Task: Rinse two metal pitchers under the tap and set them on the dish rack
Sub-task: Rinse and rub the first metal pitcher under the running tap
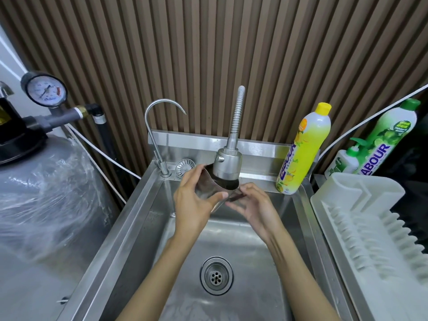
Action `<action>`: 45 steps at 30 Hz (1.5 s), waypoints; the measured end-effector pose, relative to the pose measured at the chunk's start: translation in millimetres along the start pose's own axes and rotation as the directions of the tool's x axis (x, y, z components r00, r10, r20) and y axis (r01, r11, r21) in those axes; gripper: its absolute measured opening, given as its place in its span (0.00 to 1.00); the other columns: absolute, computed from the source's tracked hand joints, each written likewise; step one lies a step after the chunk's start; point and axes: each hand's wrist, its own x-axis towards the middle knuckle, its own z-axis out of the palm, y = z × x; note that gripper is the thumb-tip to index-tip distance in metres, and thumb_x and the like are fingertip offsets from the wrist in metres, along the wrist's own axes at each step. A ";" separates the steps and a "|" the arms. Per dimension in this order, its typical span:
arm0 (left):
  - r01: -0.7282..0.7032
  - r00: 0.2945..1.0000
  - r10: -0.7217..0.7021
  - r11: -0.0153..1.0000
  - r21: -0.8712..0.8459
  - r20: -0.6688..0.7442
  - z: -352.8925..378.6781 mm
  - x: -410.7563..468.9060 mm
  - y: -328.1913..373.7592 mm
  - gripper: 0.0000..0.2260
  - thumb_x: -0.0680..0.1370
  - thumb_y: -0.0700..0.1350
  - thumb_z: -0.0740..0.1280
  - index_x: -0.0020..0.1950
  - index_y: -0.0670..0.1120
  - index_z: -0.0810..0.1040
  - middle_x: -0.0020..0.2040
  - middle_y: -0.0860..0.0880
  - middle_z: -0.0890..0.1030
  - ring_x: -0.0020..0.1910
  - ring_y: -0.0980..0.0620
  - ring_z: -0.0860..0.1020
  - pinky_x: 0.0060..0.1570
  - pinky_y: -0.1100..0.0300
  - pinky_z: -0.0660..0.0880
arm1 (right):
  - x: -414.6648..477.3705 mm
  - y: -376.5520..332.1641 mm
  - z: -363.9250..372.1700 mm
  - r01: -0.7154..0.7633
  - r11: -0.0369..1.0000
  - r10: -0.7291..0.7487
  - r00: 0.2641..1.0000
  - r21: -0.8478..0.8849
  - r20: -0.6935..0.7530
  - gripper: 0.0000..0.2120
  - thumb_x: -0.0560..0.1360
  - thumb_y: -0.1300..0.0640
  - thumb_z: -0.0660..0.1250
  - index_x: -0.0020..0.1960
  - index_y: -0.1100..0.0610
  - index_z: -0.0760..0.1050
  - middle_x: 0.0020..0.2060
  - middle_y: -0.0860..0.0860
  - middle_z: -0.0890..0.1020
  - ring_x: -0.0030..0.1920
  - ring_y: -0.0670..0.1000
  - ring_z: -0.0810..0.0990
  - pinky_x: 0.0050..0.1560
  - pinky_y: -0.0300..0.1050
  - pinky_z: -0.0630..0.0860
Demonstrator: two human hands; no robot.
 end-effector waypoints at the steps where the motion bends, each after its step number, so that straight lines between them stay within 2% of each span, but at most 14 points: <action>1: -0.014 1.000 0.015 0.999 0.044 -0.024 -2.0 -2.2 2.0 0.33 0.60 0.44 0.80 0.64 0.48 0.75 0.55 0.56 0.75 0.57 0.56 0.74 0.56 0.75 0.66 | -0.8 1.2 1.8 -0.011 0.999 0.010 1.000 -0.042 -0.013 0.07 0.75 0.65 0.60 0.39 0.59 0.69 0.44 0.60 0.79 0.49 0.59 0.80 0.48 0.54 0.81; 6: 0.065 0.995 -0.056 0.991 0.116 -0.080 -4.7 -9.4 -3.1 0.33 0.60 0.51 0.79 0.62 0.46 0.77 0.56 0.51 0.79 0.52 0.55 0.79 0.56 0.69 0.73 | -6.5 -11.1 4.6 -0.053 0.961 0.032 0.996 -0.270 -0.081 0.04 0.75 0.64 0.61 0.42 0.60 0.72 0.43 0.57 0.82 0.40 0.55 0.84 0.44 0.58 0.81; 9: 0.261 0.965 -0.251 0.947 -0.189 0.075 -6.9 -11.9 -8.4 0.27 0.59 0.47 0.80 0.57 0.49 0.80 0.52 0.52 0.82 0.49 0.59 0.81 0.56 0.70 0.73 | -9.3 -24.6 5.2 -0.050 0.895 -0.016 0.990 -0.443 -0.143 0.06 0.75 0.64 0.63 0.38 0.60 0.73 0.41 0.53 0.83 0.38 0.53 0.84 0.39 0.54 0.81; 12: 0.621 0.783 -0.473 0.568 -0.541 0.403 -18.3 0.9 -23.3 0.20 0.66 0.50 0.72 0.55 0.44 0.80 0.54 0.47 0.82 0.52 0.53 0.79 0.62 0.56 0.72 | -11.2 -31.3 5.6 0.056 0.816 -0.156 0.980 -0.575 -0.126 0.11 0.72 0.68 0.65 0.33 0.59 0.70 0.30 0.45 0.83 0.34 0.42 0.81 0.33 0.39 0.80; 14: 0.788 0.603 -0.553 0.297 -0.539 0.576 -21.0 12.7 -35.6 0.20 0.70 0.54 0.66 0.55 0.42 0.78 0.55 0.45 0.79 0.52 0.51 0.78 0.56 0.57 0.74 | -9.9 -31.4 5.4 0.139 0.731 -0.249 0.966 -0.669 -0.071 0.12 0.70 0.68 0.67 0.31 0.57 0.71 0.35 0.46 0.85 0.39 0.46 0.83 0.40 0.41 0.80; 17: 0.902 0.429 -0.612 0.251 -0.352 0.664 -6.5 14.9 -53.0 0.17 0.76 0.55 0.62 0.54 0.42 0.76 0.53 0.41 0.78 0.50 0.44 0.79 0.48 0.52 0.80 | -8.8 -29.8 7.5 0.216 0.591 -0.317 0.948 -0.777 0.023 0.12 0.67 0.63 0.70 0.31 0.50 0.73 0.42 0.48 0.86 0.48 0.55 0.83 0.53 0.55 0.79; 20: 0.951 0.303 -0.547 0.129 -0.279 0.780 9.5 14.1 -58.3 0.19 0.76 0.53 0.63 0.56 0.38 0.76 0.56 0.34 0.78 0.47 0.38 0.82 0.46 0.50 0.81 | -8.9 -28.5 10.7 0.284 0.499 -0.328 0.936 -0.819 0.125 0.14 0.69 0.65 0.69 0.34 0.49 0.70 0.45 0.46 0.85 0.50 0.50 0.83 0.56 0.52 0.77; 24: 0.944 0.291 -0.435 -0.012 -0.329 0.852 18.3 19.1 -64.0 0.26 0.73 0.57 0.65 0.63 0.40 0.75 0.57 0.38 0.80 0.51 0.40 0.81 0.55 0.50 0.78 | -8.8 -22.6 6.5 0.356 0.410 -0.250 0.929 -0.840 0.272 0.15 0.69 0.63 0.66 0.36 0.44 0.67 0.51 0.45 0.83 0.57 0.46 0.79 0.58 0.46 0.75; 27: 0.946 0.318 -0.451 0.097 -0.308 0.834 18.9 15.2 -74.3 0.26 0.73 0.57 0.66 0.65 0.42 0.74 0.62 0.40 0.78 0.59 0.40 0.77 0.65 0.49 0.71 | -4.0 -20.5 -4.9 0.340 0.364 -0.202 0.938 -0.867 0.283 0.12 0.69 0.64 0.66 0.37 0.50 0.67 0.57 0.47 0.79 0.60 0.47 0.76 0.60 0.47 0.72; 31: 0.914 0.390 -0.541 0.325 -0.243 0.745 20.8 6.3 -80.3 0.19 0.73 0.49 0.68 0.61 0.42 0.76 0.53 0.42 0.82 0.46 0.47 0.83 0.40 0.54 0.81 | 0.2 -9.3 -20.9 0.181 0.427 -0.017 0.981 -0.886 0.192 0.13 0.69 0.64 0.66 0.41 0.45 0.73 0.63 0.50 0.72 0.65 0.48 0.71 0.67 0.50 0.67; 33: 0.866 0.457 -0.564 0.459 -0.199 0.688 25.6 1.6 -81.8 0.16 0.74 0.43 0.68 0.60 0.40 0.76 0.50 0.43 0.83 0.43 0.49 0.82 0.40 0.55 0.81 | 0.3 2.3 -25.7 0.065 0.482 0.000 0.997 -0.874 0.074 0.15 0.71 0.61 0.68 0.53 0.46 0.72 0.64 0.50 0.72 0.66 0.50 0.71 0.65 0.46 0.68; 38: 0.773 0.561 -0.538 0.612 -0.166 0.630 32.3 -9.1 -82.8 0.20 0.70 0.33 0.71 0.62 0.41 0.74 0.51 0.43 0.81 0.46 0.48 0.80 0.46 0.52 0.79 | 9.3 21.9 -31.4 -0.226 0.526 0.117 0.974 -0.820 -0.194 0.38 0.68 0.46 0.73 0.72 0.52 0.59 0.70 0.51 0.68 0.68 0.53 0.68 0.66 0.46 0.67; 40: 0.714 0.616 -0.499 0.681 -0.164 0.610 30.3 -10.3 -81.2 0.25 0.66 0.30 0.72 0.62 0.42 0.74 0.51 0.45 0.81 0.44 0.51 0.80 0.40 0.57 0.78 | 11.9 20.7 -30.5 -0.227 0.523 0.178 0.972 -0.821 -0.155 0.41 0.66 0.49 0.75 0.73 0.53 0.59 0.70 0.51 0.69 0.67 0.52 0.70 0.68 0.48 0.67; 45: 0.592 0.715 -0.433 0.793 -0.146 0.549 26.7 -5.4 -78.9 0.35 0.53 0.32 0.74 0.58 0.51 0.74 0.53 0.50 0.81 0.55 0.50 0.78 0.56 0.55 0.75 | 9.6 10.5 -20.5 -0.042 0.391 0.078 0.997 -0.920 -0.012 0.37 0.63 0.57 0.78 0.68 0.55 0.66 0.60 0.51 0.76 0.57 0.47 0.74 0.58 0.40 0.71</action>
